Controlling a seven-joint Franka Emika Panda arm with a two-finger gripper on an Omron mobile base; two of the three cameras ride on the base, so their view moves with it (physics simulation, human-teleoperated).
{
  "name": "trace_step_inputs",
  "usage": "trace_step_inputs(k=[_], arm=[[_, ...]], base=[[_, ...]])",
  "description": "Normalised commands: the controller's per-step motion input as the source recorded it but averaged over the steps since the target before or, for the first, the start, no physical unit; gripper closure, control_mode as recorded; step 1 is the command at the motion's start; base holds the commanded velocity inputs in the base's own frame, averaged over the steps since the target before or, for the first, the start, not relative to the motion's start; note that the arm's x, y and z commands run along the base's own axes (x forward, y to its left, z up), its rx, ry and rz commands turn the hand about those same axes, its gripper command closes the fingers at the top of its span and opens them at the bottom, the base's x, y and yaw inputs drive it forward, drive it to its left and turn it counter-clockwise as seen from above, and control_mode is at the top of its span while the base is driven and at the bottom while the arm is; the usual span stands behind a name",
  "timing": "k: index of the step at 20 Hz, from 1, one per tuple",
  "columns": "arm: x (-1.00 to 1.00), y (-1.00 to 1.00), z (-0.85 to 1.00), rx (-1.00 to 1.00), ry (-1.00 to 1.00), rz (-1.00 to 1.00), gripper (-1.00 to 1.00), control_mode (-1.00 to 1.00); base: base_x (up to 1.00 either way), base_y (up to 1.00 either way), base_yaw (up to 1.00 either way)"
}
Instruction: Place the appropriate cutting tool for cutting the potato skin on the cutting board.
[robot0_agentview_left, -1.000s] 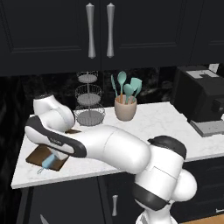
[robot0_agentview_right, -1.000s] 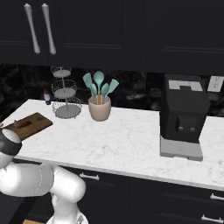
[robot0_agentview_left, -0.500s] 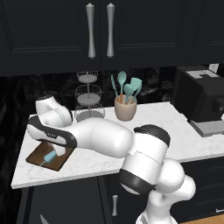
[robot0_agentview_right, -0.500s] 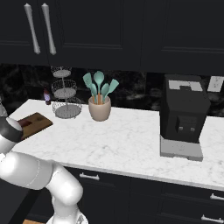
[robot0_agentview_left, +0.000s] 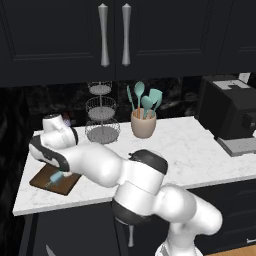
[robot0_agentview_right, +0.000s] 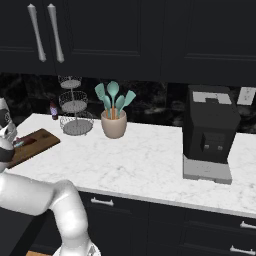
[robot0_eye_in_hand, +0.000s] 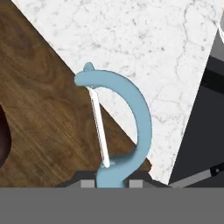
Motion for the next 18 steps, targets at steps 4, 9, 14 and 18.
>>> trace_step_inputs(k=[4, 9, 14, 18], arm=[[0.39, 0.02, -0.39, 0.00, 0.00, 0.00, 1.00, -1.00], [0.02, 0.00, -0.56, 0.00, 0.00, 0.00, 1.00, -1.00], [-0.05, 0.00, -0.61, 0.00, -0.03, 0.00, -1.00, -1.00], [-0.58, -0.30, -0.33, 0.04, -0.18, 0.00, -1.00, -1.00]], base=[[0.00, 0.00, 0.00], [0.00, 0.00, 0.00], [0.00, 0.00, 0.00], [0.00, 0.00, 0.00]])
